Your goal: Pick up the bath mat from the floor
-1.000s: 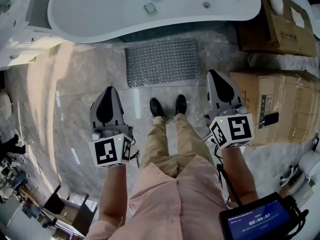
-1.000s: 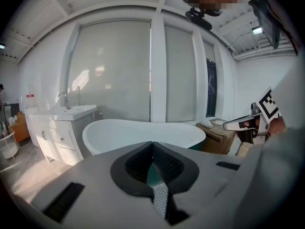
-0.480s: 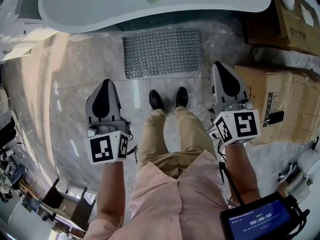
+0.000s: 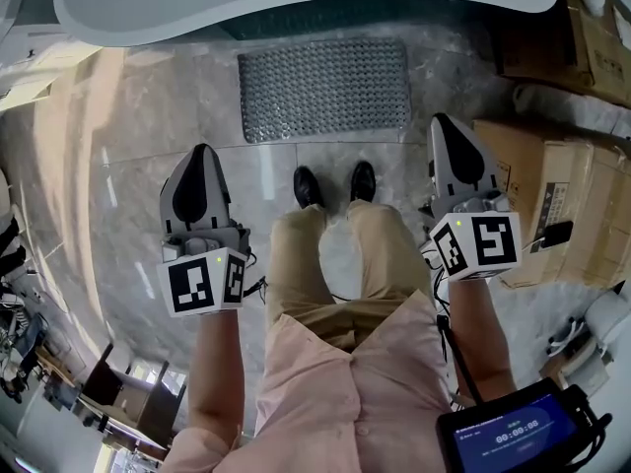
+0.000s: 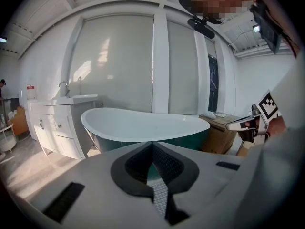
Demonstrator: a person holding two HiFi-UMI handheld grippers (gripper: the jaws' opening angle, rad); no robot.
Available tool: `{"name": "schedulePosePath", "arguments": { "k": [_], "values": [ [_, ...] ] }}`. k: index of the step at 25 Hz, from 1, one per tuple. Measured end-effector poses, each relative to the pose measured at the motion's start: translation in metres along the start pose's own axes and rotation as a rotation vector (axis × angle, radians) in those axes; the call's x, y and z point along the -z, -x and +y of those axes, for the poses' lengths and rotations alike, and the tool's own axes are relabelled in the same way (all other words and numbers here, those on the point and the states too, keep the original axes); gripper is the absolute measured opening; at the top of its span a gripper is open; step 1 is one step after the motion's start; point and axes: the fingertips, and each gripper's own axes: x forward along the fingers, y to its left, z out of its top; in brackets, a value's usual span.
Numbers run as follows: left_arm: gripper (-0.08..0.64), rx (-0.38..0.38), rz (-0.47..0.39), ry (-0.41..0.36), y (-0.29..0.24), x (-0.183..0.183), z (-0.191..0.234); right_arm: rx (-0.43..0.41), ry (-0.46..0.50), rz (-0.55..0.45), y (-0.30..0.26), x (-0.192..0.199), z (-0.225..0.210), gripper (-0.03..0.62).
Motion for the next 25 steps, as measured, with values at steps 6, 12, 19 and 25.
{"name": "schedulePosePath", "arguments": {
  "k": [6, 12, 19, 25],
  "values": [
    [0.025, 0.010, 0.007, 0.001, -0.018, 0.035, 0.012, 0.009, -0.009, 0.007, -0.021, 0.036, -0.004, 0.018],
    [0.025, 0.026, 0.004, -0.005, -0.040, 0.070, 0.016, 0.032, -0.009, 0.003, -0.042, 0.072, -0.018, 0.018],
    [0.025, 0.038, 0.004, -0.008, -0.075, 0.121, 0.028, 0.060, -0.015, 0.006, -0.075, 0.120, -0.037, 0.018],
    [0.025, 0.027, 0.015, -0.008, -0.105, 0.169, 0.038, 0.070, -0.018, 0.014, -0.102, 0.164, -0.055, 0.018]
  ]
}}
